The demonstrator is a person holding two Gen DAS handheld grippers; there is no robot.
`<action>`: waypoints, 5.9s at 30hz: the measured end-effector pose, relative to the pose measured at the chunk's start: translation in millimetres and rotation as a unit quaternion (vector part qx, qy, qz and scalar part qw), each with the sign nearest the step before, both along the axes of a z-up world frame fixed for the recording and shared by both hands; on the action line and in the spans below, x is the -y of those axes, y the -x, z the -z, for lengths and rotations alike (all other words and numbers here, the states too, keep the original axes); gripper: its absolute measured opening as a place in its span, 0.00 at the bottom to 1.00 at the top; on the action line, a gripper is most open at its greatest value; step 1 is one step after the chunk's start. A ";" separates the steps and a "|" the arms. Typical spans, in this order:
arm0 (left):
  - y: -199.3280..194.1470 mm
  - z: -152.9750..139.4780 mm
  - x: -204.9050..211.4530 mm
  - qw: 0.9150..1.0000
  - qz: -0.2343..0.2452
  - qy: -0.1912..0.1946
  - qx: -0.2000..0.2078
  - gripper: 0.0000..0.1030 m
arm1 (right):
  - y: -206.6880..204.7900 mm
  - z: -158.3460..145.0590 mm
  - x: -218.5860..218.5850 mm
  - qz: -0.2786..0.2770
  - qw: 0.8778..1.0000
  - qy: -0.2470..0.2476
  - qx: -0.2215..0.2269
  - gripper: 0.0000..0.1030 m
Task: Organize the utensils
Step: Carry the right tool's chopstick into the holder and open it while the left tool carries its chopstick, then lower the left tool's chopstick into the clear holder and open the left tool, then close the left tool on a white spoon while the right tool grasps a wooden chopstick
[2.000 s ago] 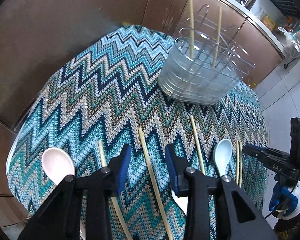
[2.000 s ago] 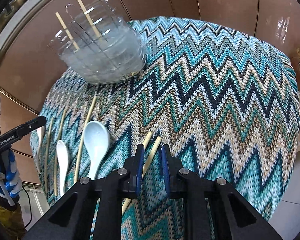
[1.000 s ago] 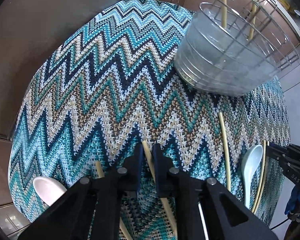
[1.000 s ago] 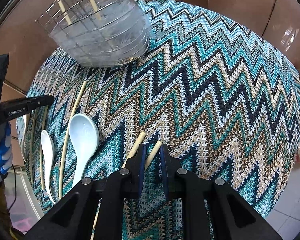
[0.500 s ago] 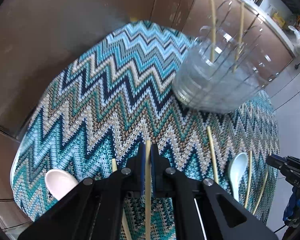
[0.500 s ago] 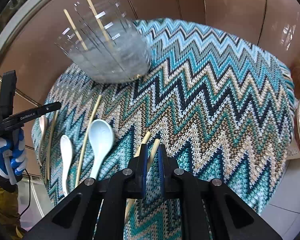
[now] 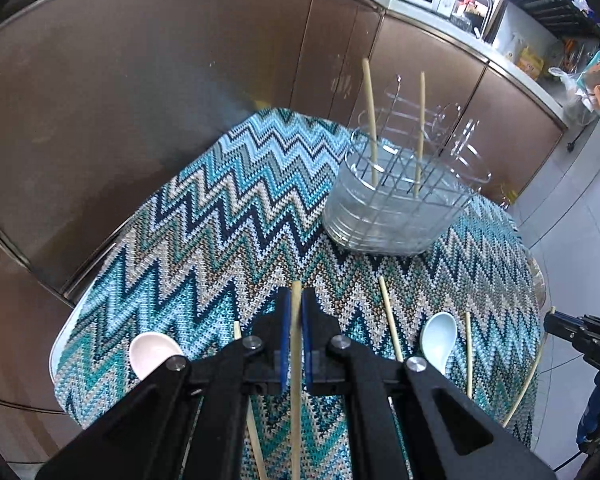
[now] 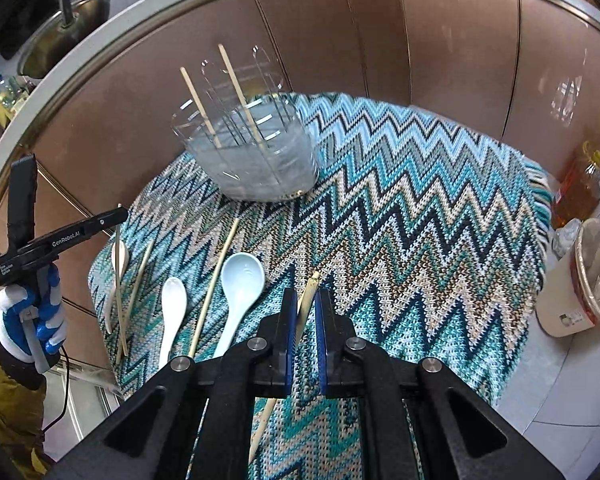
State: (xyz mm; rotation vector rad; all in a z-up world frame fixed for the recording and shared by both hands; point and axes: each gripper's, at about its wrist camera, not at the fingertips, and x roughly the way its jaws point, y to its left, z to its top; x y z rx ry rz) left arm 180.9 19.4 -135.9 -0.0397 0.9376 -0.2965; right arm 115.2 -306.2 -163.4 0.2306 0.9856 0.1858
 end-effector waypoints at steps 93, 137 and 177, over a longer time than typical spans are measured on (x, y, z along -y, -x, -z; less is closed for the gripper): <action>-192.9 59.9 23.4 0.992 -0.044 0.050 -0.104 0.21 | -62.0 -48.2 -12.8 -0.002 0.980 0.064 0.189 0.27; -77.7 -140.1 47.0 0.900 -0.136 0.181 0.372 0.05 | -26.6 2.3 43.7 0.072 0.988 0.041 0.127 0.28; 52.8 -85.5 18.8 0.965 -0.075 -0.006 0.253 0.46 | 63.3 -57.7 -13.1 0.029 0.985 0.042 0.162 0.28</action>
